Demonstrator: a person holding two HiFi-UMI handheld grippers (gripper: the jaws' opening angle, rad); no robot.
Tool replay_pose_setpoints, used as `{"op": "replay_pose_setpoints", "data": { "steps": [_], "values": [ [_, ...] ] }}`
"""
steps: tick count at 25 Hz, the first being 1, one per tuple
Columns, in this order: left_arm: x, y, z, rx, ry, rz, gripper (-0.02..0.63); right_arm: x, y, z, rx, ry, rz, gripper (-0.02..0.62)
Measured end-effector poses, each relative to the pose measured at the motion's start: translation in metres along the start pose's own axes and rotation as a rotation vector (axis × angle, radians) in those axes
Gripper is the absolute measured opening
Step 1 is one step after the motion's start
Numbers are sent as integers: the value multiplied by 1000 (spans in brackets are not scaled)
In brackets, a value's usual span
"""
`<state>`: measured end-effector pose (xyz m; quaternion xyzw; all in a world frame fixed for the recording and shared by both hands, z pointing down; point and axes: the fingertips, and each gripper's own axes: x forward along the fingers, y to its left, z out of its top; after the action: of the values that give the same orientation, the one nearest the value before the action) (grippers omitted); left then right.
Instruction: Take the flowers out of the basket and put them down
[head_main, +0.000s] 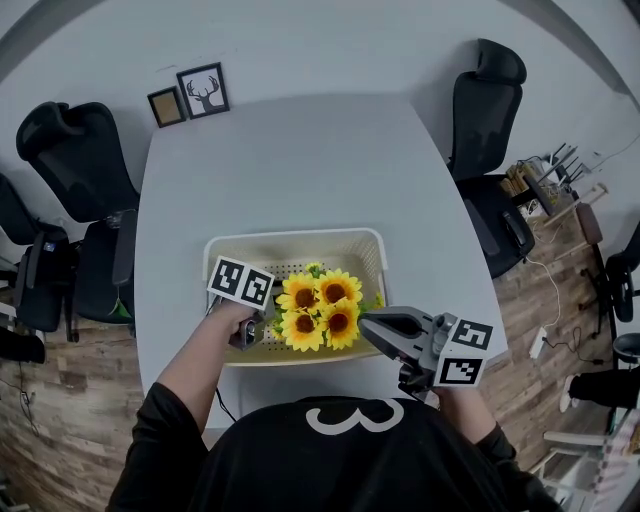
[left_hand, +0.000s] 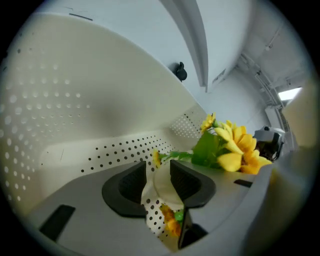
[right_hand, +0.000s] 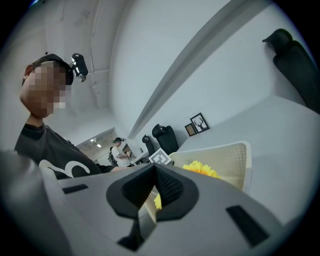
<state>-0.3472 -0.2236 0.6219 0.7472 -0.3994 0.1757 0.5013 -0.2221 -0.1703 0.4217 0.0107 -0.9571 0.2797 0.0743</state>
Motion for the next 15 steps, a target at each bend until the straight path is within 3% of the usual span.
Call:
{"op": "replay_pose_setpoints", "data": {
  "steps": [3, 7, 15],
  "values": [
    [8, -5, -9, -9, 32, -25, 144, -4, 0, -1, -1, -4, -4, 8],
    [-3, -32, 8, -105, -23, -223, 146, -9, -3, -2, 5, -12, -13, 8],
    [1, -55, -3, 21, 122, -319, 154, -11, -9, -5, 23, -14, -21, 8]
  ]
}}
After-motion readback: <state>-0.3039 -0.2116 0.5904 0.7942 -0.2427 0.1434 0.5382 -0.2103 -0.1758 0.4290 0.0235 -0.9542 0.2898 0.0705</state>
